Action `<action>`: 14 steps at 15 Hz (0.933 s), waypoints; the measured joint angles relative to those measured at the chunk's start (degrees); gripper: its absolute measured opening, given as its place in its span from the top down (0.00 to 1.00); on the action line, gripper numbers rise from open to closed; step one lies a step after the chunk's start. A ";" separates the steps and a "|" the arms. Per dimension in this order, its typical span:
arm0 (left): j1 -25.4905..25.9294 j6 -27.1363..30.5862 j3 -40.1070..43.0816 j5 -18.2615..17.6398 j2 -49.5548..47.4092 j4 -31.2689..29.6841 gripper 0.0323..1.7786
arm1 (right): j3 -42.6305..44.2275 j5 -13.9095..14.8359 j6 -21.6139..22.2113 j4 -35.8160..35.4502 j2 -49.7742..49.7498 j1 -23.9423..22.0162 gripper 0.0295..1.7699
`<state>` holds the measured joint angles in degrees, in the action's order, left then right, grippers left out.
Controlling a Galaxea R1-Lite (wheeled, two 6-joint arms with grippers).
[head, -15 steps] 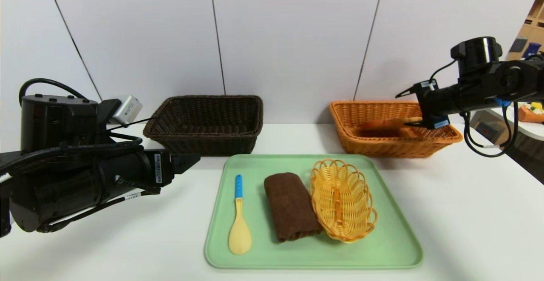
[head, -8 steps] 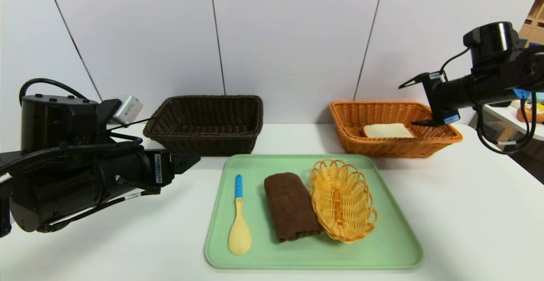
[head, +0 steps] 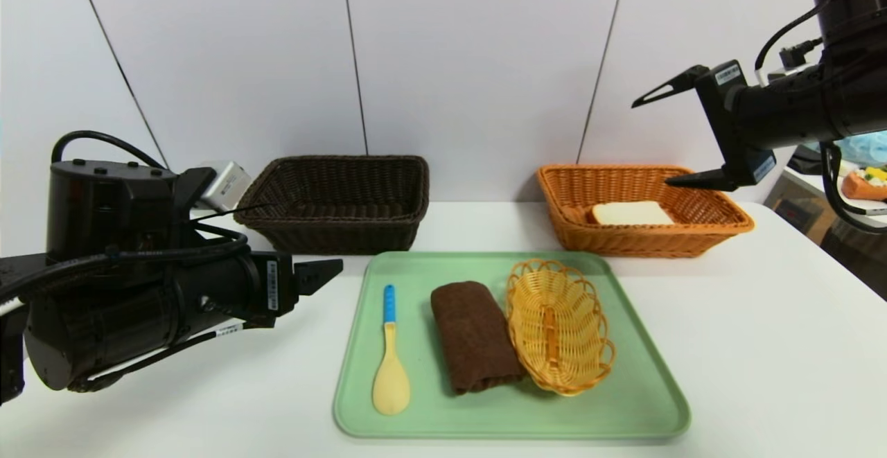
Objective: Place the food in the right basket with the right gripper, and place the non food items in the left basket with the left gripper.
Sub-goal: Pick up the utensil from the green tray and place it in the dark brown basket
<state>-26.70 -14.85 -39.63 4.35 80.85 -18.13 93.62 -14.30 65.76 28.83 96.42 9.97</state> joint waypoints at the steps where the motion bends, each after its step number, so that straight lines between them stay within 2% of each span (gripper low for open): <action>1: -0.54 0.02 0.09 0.02 0.00 0.07 0.05 | -0.05 0.38 -1.26 2.54 -1.52 2.93 0.07; 3: -1.19 0.00 0.16 0.00 -0.04 0.18 0.05 | -0.07 2.21 -4.57 7.94 -4.00 9.02 0.06; 6: -1.61 0.09 0.37 0.00 -0.52 0.49 0.05 | -0.74 9.13 -13.01 15.76 -6.78 15.98 0.05; 10: -2.05 0.57 0.59 0.00 -1.16 0.55 0.05 | -4.24 19.47 -23.92 17.01 -9.70 18.94 0.04; 14: -4.00 2.56 0.39 1.07 -1.33 3.00 0.05 | -13.51 29.29 -39.11 17.14 -14.42 20.15 0.04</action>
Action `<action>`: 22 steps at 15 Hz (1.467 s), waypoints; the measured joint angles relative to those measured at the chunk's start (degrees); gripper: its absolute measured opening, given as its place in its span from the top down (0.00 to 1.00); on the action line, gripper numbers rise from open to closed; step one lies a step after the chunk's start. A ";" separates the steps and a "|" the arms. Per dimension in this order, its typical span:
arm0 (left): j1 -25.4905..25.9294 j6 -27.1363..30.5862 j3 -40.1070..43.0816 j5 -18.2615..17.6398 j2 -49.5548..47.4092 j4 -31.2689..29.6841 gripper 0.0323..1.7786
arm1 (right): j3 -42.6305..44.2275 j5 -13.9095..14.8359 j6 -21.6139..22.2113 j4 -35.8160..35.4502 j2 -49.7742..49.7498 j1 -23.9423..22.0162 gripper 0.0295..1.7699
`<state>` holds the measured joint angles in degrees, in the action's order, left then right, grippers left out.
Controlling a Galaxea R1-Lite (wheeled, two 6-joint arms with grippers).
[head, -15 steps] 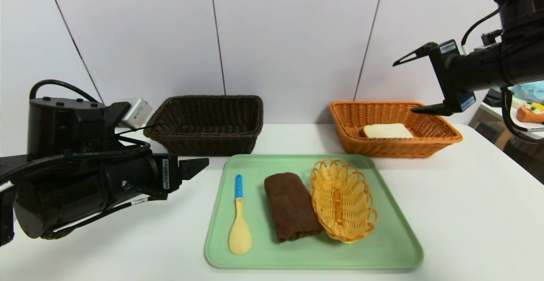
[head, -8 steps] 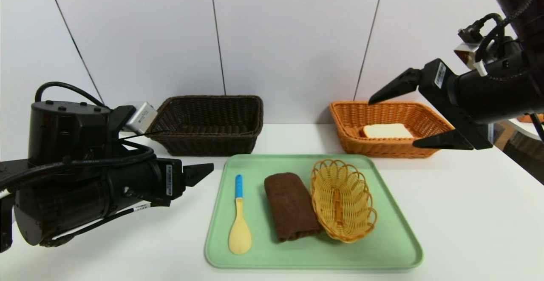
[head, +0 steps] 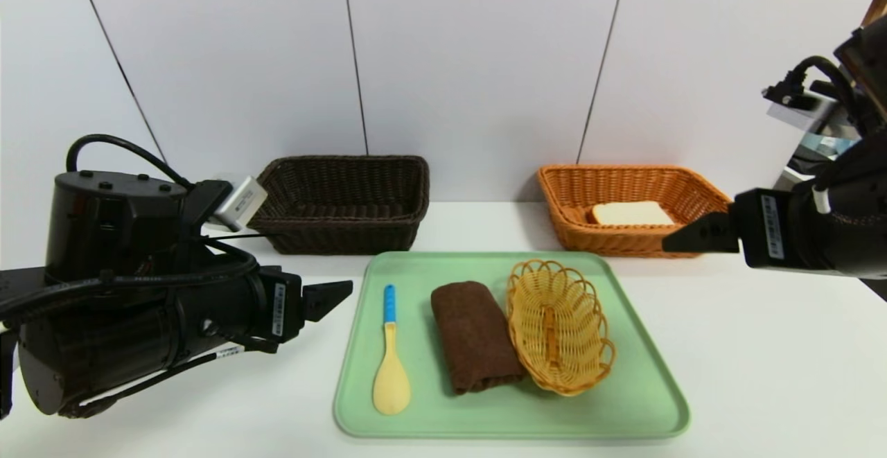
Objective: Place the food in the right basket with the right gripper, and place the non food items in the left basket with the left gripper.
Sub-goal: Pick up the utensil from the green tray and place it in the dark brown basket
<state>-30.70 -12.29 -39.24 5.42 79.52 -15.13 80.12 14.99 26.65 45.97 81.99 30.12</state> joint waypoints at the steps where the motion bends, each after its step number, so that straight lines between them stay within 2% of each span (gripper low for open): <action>1: -0.78 0.06 -0.44 0.74 0.00 1.22 0.05 | -2.50 2.30 -4.49 -0.05 -1.87 0.20 0.04; 3: -2.84 0.06 -2.40 3.17 0.06 6.01 0.05 | -5.84 3.66 -10.45 -0.02 -5.16 0.38 0.04; 6: -6.18 -0.13 -9.95 6.40 0.24 18.82 0.05 | -8.62 3.58 -11.08 0.00 -7.72 0.44 0.04; 9: -8.67 -0.57 -20.39 7.44 2.15 33.62 0.05 | -9.83 3.61 -10.69 0.00 -9.07 0.44 0.04; 10: -9.59 -0.68 -22.50 7.58 3.50 36.62 0.05 | -9.97 3.61 -10.58 0.00 -9.34 0.44 0.04; 12: -12.04 -2.21 -25.33 8.83 6.69 38.13 0.05 | -10.39 3.61 -10.51 0.00 -9.70 0.35 0.04; 15: -14.67 -9.68 -29.96 11.33 12.51 39.29 0.05 | -11.29 3.63 -10.47 0.00 -10.28 0.16 0.04; 19: -16.26 -20.78 -36.85 12.76 19.15 46.60 0.05 | -12.62 3.55 -10.31 -0.05 -10.72 -0.11 0.04; 22: -16.43 -26.14 -39.73 14.20 22.24 52.59 0.05 | -12.86 3.52 -10.31 -0.09 -10.75 -0.15 0.04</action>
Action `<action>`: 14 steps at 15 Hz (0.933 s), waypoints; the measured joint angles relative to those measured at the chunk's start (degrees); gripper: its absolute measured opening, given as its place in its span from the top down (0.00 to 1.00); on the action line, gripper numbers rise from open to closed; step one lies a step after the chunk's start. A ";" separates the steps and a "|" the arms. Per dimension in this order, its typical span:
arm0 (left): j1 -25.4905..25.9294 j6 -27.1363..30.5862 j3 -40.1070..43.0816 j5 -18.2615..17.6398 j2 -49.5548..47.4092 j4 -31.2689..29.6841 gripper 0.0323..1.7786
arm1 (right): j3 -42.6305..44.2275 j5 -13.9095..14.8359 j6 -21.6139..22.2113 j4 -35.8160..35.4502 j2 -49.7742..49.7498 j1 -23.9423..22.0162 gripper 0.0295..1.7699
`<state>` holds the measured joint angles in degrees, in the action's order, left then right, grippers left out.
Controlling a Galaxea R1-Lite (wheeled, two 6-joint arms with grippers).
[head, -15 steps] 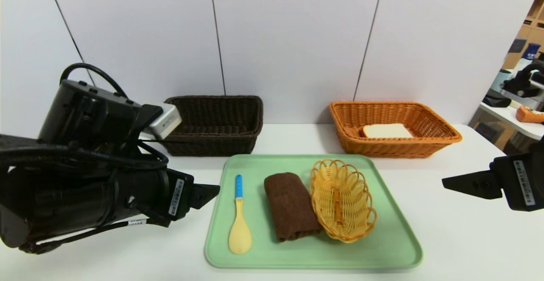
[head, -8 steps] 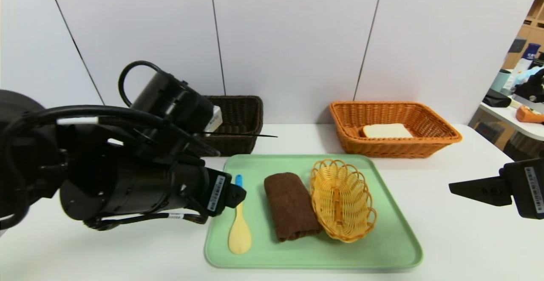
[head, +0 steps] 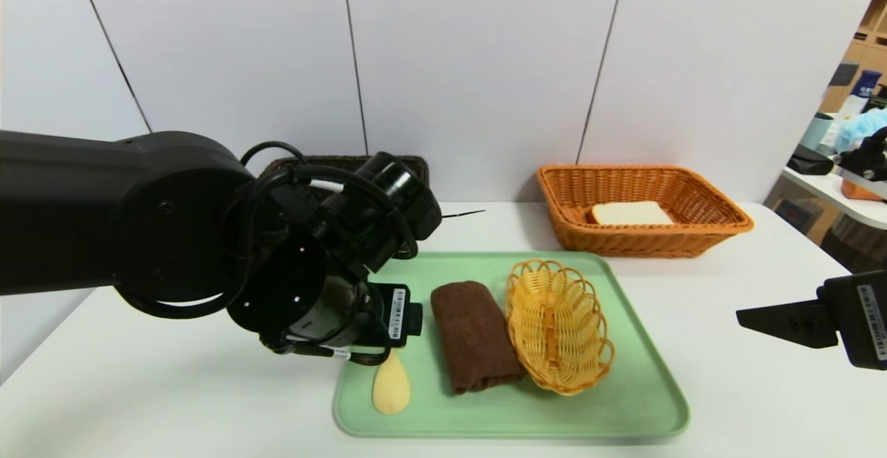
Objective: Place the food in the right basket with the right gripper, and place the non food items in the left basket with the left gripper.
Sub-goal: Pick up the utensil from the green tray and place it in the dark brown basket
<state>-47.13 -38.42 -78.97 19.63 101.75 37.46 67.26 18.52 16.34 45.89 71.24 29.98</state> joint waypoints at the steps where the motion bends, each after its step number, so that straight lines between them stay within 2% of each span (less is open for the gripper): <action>1: 0.02 -1.48 -1.01 0.33 0.98 0.73 0.05 | -0.02 0.00 0.09 0.02 0.00 0.00 0.04; 7: -0.02 -6.96 -5.51 0.18 5.05 1.18 0.05 | -0.76 -0.05 0.11 0.02 -0.57 -0.05 0.04; 11: -0.02 -7.49 -6.06 -0.09 6.90 1.26 0.05 | -1.90 -0.16 0.15 -0.05 -1.37 -0.02 0.04; 14: 0.05 -10.00 -6.52 -1.06 8.33 1.23 0.05 | -2.12 -0.17 0.17 -0.02 -1.84 -0.02 0.04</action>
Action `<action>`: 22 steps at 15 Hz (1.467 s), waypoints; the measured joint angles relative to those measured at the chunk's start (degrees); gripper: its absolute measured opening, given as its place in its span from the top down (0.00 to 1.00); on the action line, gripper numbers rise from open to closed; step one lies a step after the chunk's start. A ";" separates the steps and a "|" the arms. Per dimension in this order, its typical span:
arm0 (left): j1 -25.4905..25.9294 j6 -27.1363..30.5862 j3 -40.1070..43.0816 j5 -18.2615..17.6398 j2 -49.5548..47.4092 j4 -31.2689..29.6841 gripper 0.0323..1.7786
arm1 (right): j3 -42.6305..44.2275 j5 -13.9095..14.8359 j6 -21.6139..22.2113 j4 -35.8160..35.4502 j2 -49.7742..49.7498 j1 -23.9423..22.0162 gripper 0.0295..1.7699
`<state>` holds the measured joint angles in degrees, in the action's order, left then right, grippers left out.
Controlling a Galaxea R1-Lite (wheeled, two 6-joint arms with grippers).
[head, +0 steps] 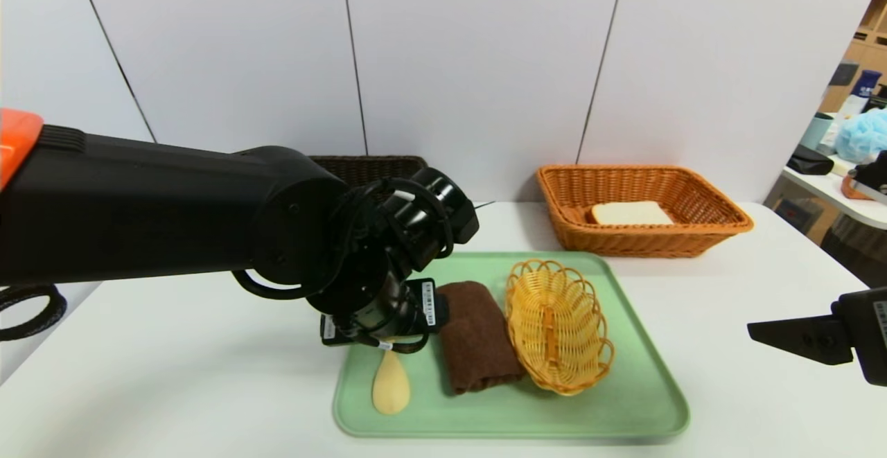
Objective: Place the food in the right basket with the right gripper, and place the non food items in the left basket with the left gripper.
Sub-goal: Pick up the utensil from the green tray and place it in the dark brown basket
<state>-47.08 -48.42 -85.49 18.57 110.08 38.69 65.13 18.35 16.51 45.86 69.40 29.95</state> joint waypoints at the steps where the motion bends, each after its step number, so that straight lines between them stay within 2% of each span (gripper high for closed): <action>1: 0.01 -0.59 -0.12 -0.77 0.41 0.00 0.05 | -0.04 0.00 0.00 0.02 -0.09 -0.02 0.04; 8: 1.69 -2.12 -0.15 -3.05 2.51 0.17 0.05 | -0.48 -0.05 0.02 -0.09 -0.55 -0.09 0.04; 22: 2.79 -1.83 -1.41 -3.17 6.02 0.11 0.05 | -0.98 -0.16 0.00 -0.16 -0.63 -0.09 0.04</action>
<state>-44.29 -50.25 -86.91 15.40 116.10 38.80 64.16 18.19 16.51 45.70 68.77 29.87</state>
